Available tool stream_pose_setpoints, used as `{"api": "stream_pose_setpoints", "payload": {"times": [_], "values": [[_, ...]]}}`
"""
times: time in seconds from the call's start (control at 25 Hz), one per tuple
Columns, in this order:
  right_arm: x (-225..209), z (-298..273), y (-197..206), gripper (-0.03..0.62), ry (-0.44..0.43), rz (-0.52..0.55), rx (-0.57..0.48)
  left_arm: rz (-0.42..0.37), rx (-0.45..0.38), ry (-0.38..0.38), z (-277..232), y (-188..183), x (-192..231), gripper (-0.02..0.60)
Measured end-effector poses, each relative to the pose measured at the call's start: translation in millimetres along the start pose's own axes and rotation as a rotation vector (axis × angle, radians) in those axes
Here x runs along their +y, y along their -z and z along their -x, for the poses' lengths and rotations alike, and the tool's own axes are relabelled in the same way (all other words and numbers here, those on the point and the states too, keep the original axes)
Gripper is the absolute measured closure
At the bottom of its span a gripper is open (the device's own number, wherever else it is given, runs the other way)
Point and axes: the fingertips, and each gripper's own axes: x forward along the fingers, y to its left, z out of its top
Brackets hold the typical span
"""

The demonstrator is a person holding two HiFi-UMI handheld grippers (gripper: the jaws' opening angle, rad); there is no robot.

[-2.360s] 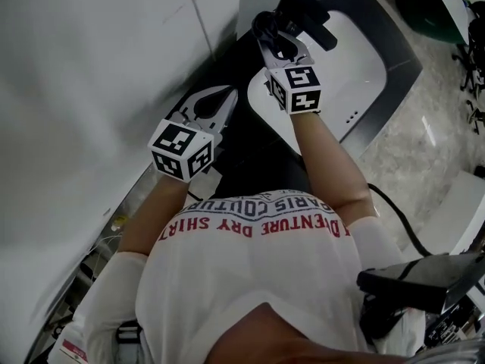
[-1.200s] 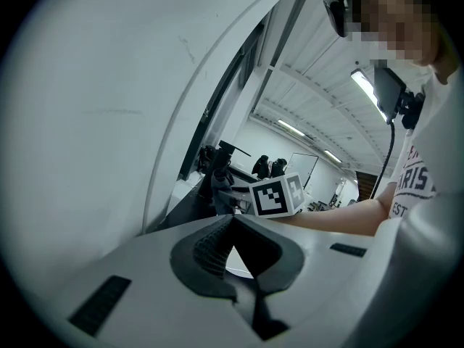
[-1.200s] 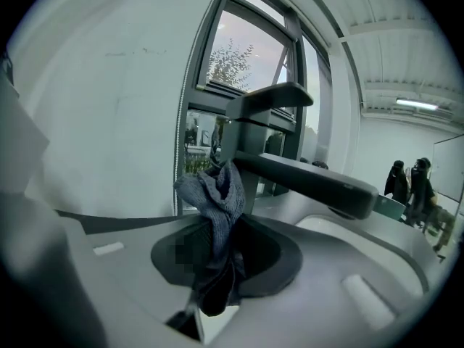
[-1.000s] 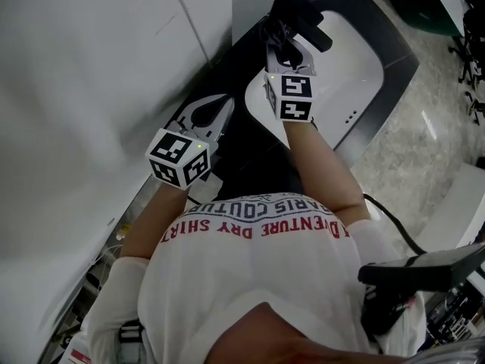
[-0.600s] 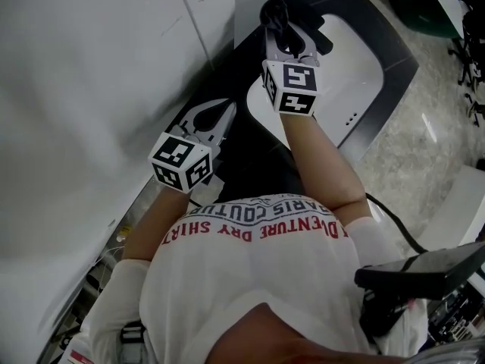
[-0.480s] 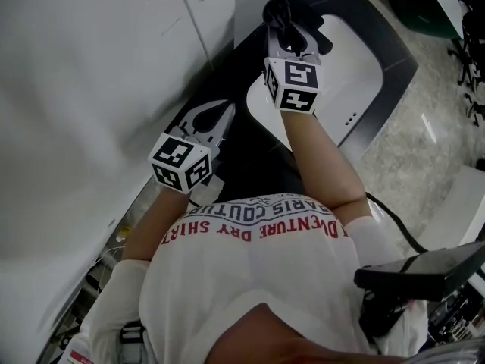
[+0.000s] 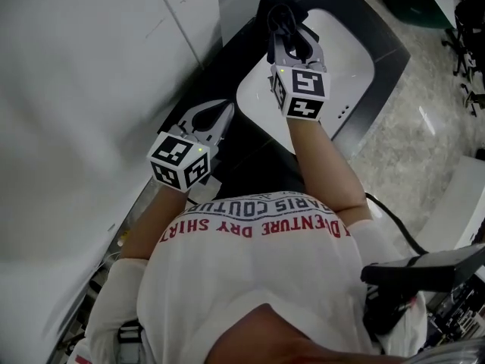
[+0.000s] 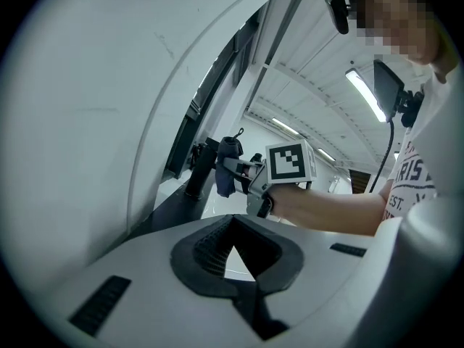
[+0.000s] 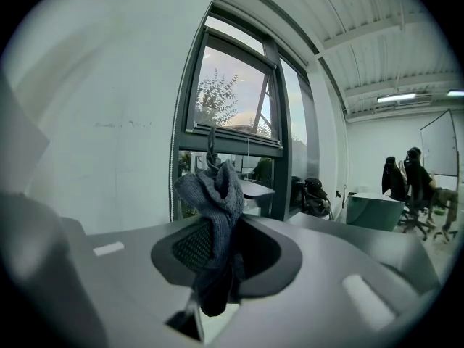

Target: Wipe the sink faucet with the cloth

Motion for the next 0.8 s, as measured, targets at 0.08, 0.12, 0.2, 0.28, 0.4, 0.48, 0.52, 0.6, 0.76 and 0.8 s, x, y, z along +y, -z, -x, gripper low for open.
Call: {"api": "stream_pose_setpoints", "payload": {"times": [0.08,0.12,0.2,0.28,0.4,0.48,0.52,0.6,0.76,0.8], "values": [[-8.8,10.4,2.4,0.517,0.009,0.018,0.000,-0.005,0.005,0.014,-3.8,-0.4,-6.1,0.580],[-12.7,15.9,3.7,0.517,0.013,0.026,0.000,-0.007,0.009,0.020,-5.4,-0.2,-9.2,0.580],[-20.3,26.4,6.5,0.517,0.021,0.027,-0.004,-0.014,0.015,0.030,-8.3,0.5,-15.0,0.580],[-29.0,35.8,9.2,0.517,0.029,0.003,-0.011,-0.019,0.019,0.036,-10.7,1.2,-20.5,0.580],[-43.0,46.9,13.2,0.517,0.053,-0.023,-0.018,-0.023,0.024,0.048,-14.0,3.3,-28.0,0.580],[-48.4,48.1,14.6,0.517,0.061,-0.015,-0.015,-0.028,0.029,0.053,-15.8,4.4,-31.8,0.580],[-49.7,47.6,15.1,0.517,0.060,-0.013,-0.012,-0.029,0.031,0.055,-16.3,4.9,-33.7,0.580],[-50.8,46.8,15.0,0.517,0.053,-0.019,-0.007,-0.036,0.032,0.062,-16.7,3.8,-37.8,0.580],[-42.4,54.1,11.7,0.517,0.022,-0.043,-0.014,-0.044,0.007,0.064,-10.0,-5.4,-40.5,0.580],[-34.2,57.7,11.5,0.517,-0.005,-0.054,-0.013,-0.038,-0.006,0.051,-5.2,-7.3,-39.2,0.580]]}}
